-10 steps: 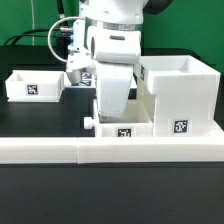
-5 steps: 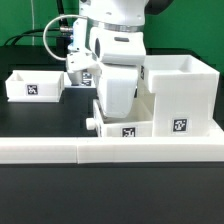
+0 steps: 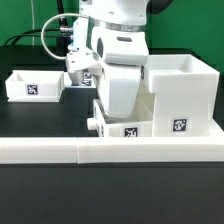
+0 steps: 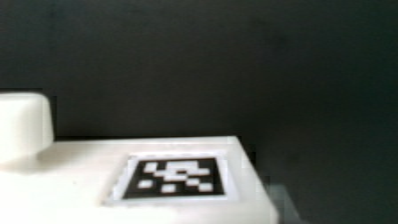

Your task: Assemble drawer

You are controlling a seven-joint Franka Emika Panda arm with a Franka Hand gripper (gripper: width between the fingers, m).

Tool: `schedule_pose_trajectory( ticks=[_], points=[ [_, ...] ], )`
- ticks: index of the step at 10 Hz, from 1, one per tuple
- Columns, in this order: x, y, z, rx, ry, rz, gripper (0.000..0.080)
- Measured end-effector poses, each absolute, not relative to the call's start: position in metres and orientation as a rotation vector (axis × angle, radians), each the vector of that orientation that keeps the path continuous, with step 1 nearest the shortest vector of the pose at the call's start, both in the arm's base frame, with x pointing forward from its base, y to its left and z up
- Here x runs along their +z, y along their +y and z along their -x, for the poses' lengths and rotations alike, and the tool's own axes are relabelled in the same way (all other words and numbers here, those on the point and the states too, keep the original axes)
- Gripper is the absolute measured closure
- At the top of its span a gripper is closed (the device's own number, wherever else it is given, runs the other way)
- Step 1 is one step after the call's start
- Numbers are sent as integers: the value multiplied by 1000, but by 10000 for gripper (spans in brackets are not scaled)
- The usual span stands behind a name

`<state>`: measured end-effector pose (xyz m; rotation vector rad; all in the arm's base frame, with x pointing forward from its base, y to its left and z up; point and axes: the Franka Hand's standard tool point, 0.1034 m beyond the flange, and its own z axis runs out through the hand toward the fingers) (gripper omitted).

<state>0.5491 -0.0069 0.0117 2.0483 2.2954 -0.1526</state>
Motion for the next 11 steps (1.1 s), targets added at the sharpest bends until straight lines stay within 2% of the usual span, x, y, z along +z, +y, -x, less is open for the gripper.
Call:
schedule_pose_trajectory(
  ticks=[4, 11],
  points=[
    [11, 10, -552, -134, 2221, -2131, 757],
    [10, 9, -549, -119, 2137, -2208, 755]
  ],
)
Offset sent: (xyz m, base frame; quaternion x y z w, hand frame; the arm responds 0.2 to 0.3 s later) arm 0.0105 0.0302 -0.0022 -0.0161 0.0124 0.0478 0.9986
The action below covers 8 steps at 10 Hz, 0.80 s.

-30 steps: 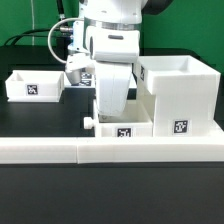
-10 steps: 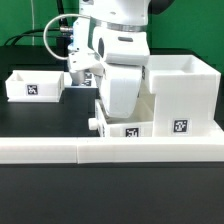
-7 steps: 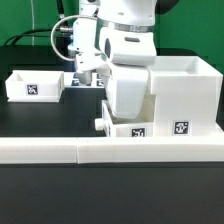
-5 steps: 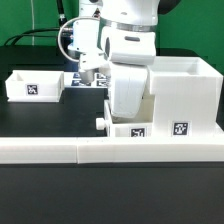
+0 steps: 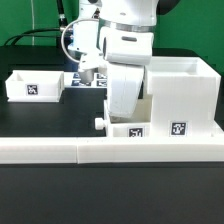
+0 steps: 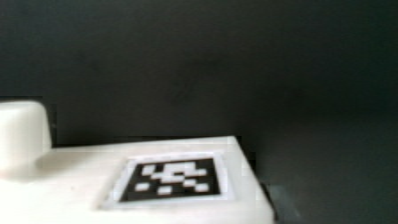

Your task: Assemble drawer

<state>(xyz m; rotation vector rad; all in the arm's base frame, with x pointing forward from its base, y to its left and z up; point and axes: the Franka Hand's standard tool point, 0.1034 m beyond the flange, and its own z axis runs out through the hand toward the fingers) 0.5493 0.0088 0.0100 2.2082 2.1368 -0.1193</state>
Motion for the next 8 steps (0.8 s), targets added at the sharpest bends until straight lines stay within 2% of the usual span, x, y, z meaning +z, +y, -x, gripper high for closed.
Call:
schedule_pose_trajectory(
  ticks=[1, 2, 4, 5, 6, 8],
  points=[
    [11, 8, -549, -122, 2135, -2210, 755],
    [16, 6, -550, -128, 2131, -2212, 565],
    [31, 6, -554, -154, 2128, -2216, 291],
    [41, 4, -558, -177, 2123, -2221, 291],
    [55, 0, -562, -202, 2114, -2227, 178],
    [77, -12, -567, -236, 2106, -2230, 158]
  ],
)
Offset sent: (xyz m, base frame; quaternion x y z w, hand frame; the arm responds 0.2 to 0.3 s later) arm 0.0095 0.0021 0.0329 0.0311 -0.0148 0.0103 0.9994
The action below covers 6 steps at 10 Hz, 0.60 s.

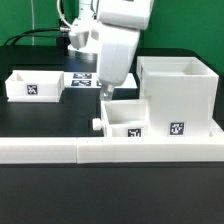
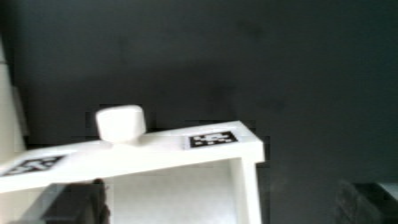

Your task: Assemble drawer

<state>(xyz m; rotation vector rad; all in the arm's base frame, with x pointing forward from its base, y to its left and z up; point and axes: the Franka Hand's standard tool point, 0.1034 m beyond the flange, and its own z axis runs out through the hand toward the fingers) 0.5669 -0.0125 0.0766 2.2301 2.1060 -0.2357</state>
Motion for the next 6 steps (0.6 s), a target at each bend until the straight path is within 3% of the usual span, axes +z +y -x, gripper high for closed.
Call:
schedule_pose_trajectory(
  ticks=[1, 3, 6],
  points=[
    [83, -25, -567, -243, 2144, -2194, 151],
    [80, -53, -562, -257, 2264, -2100, 151],
    [78, -55, -562, -257, 2263, -2103, 151]
  ],
)
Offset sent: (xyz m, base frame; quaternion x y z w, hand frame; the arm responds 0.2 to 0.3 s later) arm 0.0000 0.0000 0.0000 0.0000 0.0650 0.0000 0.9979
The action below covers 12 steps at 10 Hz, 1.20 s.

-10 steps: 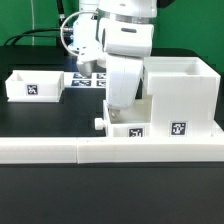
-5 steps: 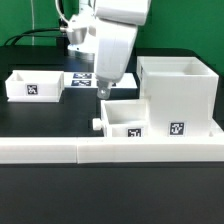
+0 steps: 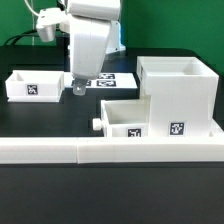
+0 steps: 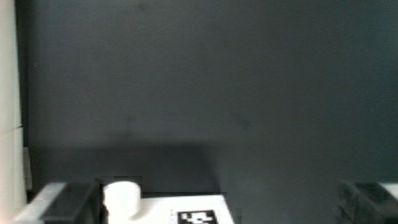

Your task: Assemble drawer

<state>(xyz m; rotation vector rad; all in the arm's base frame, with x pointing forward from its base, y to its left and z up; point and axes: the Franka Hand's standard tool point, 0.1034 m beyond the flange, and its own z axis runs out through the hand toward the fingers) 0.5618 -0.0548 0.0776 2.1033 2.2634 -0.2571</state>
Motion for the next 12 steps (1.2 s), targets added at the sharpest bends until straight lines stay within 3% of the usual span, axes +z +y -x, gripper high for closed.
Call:
schedule_pose_trajectory(
  ticks=[6, 9, 12],
  points=[
    [47, -59, -542, -71, 2346, -2315, 151],
    [36, -24, -527, -104, 2296, -2393, 151],
    [35, -3, -534, -111, 2229, -2465, 151]
  ],
)
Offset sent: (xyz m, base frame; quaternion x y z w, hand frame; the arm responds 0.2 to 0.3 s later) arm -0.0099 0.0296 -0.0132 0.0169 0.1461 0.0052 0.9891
